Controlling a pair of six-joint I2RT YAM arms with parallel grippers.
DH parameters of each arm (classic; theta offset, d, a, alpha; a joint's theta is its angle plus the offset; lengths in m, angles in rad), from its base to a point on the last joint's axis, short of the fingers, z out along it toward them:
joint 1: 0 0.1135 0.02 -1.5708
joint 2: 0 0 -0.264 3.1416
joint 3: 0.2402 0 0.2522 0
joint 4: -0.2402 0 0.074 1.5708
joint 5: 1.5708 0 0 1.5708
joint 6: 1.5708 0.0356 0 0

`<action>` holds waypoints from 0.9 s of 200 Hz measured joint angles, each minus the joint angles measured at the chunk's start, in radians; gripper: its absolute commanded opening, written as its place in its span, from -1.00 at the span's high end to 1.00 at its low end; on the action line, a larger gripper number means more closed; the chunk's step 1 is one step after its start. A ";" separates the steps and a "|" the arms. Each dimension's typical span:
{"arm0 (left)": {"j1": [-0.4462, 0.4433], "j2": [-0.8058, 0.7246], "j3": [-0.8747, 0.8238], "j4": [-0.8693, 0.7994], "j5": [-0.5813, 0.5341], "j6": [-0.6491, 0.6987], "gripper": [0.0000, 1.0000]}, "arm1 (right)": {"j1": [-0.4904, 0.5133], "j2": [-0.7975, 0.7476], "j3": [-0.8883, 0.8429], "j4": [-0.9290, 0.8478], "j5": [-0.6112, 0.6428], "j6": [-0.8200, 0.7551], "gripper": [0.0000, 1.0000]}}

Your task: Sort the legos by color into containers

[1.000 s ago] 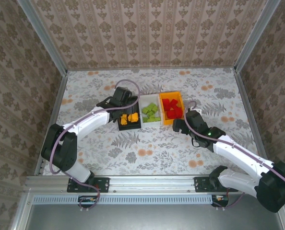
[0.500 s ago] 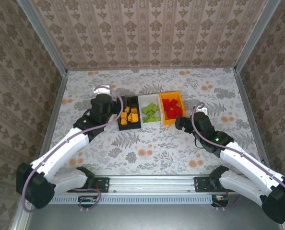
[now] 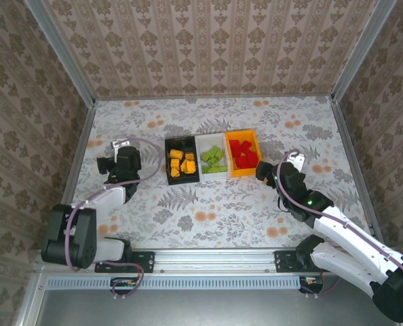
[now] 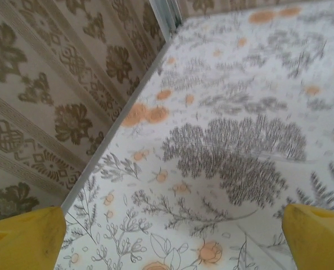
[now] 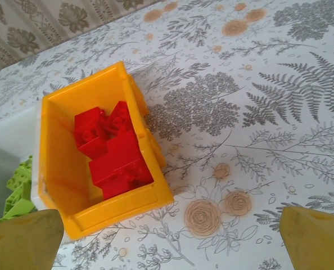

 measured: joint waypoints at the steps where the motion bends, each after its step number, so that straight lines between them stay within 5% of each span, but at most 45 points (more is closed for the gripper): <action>1: 0.001 0.002 -0.002 0.005 0.002 0.002 -1.00 | 0.000 0.000 0.000 0.000 0.002 0.000 -1.00; 68: 0.073 0.153 -0.044 0.304 0.165 0.055 -1.00 | -0.032 -0.054 -0.031 0.089 0.074 -0.134 -1.00; 108: 0.141 0.156 -0.053 0.367 0.323 0.054 -1.00 | -0.209 -0.034 -0.116 0.294 0.084 -0.327 -1.00; 141: 0.169 0.193 -0.105 0.438 0.386 0.054 -1.00 | -0.441 0.079 -0.229 0.532 -0.028 -0.431 -1.00; 180: 0.169 0.196 -0.106 0.461 0.410 0.053 -1.00 | -0.466 0.355 -0.253 0.811 -0.152 -0.549 -1.00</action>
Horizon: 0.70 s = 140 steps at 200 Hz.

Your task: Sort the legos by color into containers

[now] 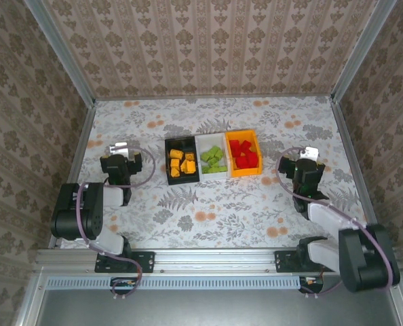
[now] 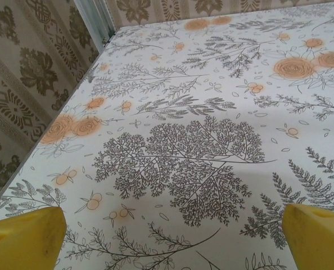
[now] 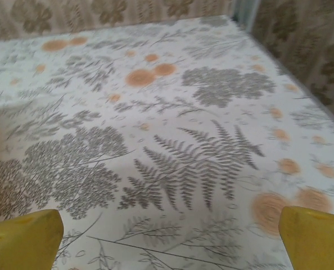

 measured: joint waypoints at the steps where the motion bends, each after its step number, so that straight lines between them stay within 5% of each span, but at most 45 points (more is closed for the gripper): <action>1: 0.000 0.000 0.000 0.000 0.000 0.000 -1.00 | 0.000 0.004 0.000 0.004 -0.001 -0.002 -1.00; 61: 0.001 0.000 0.000 0.000 0.008 0.000 -1.00 | -0.006 0.335 0.017 0.325 -0.090 -0.079 -1.00; 140: 0.001 0.000 0.000 0.001 0.008 0.000 -1.00 | -0.040 0.347 0.062 0.339 -0.154 -0.080 -1.00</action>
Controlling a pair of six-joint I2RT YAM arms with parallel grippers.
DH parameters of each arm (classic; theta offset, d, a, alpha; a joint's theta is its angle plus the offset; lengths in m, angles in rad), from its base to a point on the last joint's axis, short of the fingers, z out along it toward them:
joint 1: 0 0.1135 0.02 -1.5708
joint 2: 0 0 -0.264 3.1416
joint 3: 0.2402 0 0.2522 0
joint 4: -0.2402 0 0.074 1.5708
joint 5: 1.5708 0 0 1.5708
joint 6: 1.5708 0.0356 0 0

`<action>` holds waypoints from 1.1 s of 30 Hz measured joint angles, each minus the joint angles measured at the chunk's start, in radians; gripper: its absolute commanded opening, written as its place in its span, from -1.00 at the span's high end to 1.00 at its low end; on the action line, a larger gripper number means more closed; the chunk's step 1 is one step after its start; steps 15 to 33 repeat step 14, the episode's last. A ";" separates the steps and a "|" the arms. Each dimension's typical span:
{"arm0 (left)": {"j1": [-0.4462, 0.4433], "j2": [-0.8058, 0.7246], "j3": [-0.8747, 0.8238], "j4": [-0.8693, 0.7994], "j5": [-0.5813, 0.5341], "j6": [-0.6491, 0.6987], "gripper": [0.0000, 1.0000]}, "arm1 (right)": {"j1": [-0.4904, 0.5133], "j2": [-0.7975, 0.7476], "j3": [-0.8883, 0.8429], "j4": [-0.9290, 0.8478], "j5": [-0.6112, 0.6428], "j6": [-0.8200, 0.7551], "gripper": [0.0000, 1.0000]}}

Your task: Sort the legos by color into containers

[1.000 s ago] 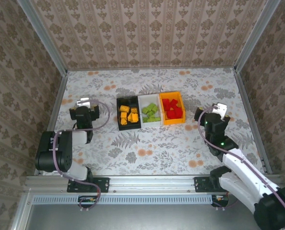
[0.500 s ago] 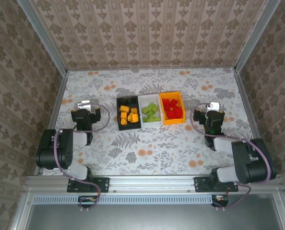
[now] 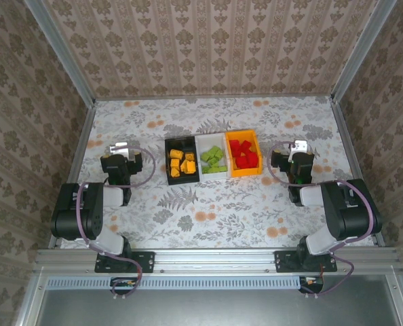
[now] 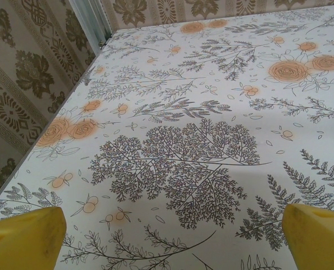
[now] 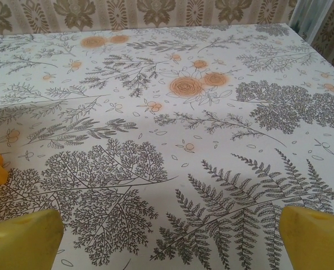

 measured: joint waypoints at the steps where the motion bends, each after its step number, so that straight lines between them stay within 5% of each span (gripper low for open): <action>1: 0.000 0.000 0.000 0.000 0.000 0.000 -1.00 | 0.000 0.000 0.000 0.000 0.000 0.000 -1.00; 33: 0.000 0.000 0.000 0.006 0.000 0.000 -1.00 | 0.000 0.000 0.000 0.000 0.000 0.000 -1.00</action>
